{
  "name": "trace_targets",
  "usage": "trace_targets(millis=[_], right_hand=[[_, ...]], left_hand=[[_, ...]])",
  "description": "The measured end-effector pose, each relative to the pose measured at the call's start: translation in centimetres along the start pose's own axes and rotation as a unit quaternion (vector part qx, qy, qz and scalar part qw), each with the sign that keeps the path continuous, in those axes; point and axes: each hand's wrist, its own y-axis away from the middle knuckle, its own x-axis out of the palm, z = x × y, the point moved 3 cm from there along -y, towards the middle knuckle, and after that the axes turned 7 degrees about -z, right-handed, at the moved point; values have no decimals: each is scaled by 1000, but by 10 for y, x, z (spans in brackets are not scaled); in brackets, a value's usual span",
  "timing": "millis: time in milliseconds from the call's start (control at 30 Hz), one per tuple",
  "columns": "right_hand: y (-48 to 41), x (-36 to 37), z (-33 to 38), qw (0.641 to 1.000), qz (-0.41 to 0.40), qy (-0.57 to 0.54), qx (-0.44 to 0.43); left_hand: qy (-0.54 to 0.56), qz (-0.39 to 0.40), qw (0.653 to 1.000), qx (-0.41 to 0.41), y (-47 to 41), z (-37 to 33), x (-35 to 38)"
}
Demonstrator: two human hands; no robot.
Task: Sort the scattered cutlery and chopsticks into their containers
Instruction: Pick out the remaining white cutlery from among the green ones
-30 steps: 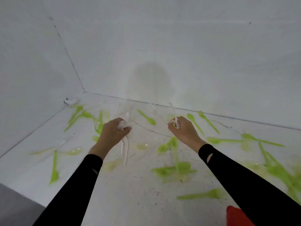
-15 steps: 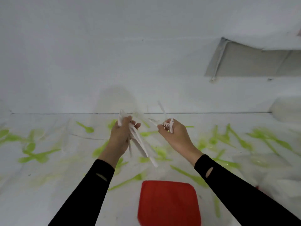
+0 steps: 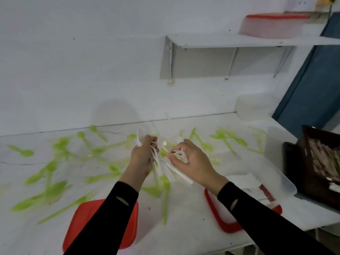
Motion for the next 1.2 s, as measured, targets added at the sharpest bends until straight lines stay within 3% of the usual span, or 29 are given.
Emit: trace_targets(millis=[167, 333, 467, 633, 733, 867, 1033, 1200], right_hand=[[-22, -26, -15, 967, 11, -222, 128], [-46, -59, -29, 973, 87, -160, 140], [-62, -81, -36, 967, 106, -169, 158], [-83, -112, -43, 939, 158, -242, 187], [-92, -130, -55, 931, 177, -243, 208], [-106, -161, -89, 912, 153, -292, 245], [-122, -189, -138, 921, 144, -264, 247], [-134, -209, -201, 897, 46, -321, 300]], left_hand=[[16, 18, 999, 47, -10, -6, 27], [-130, 57, 980, 141, -17, -22, 61], [-246, 157, 927, 236, -9, -23, 98], [-370, 259, 830, 328, -3, -11, 141], [-409, 296, 788, 351, 1, -5, 163], [-393, 342, 802, 292, 8, 13, 199], [-413, 274, 807, 321, 2, 50, 247], [-287, 179, 904, 263, -4, 80, 275]])
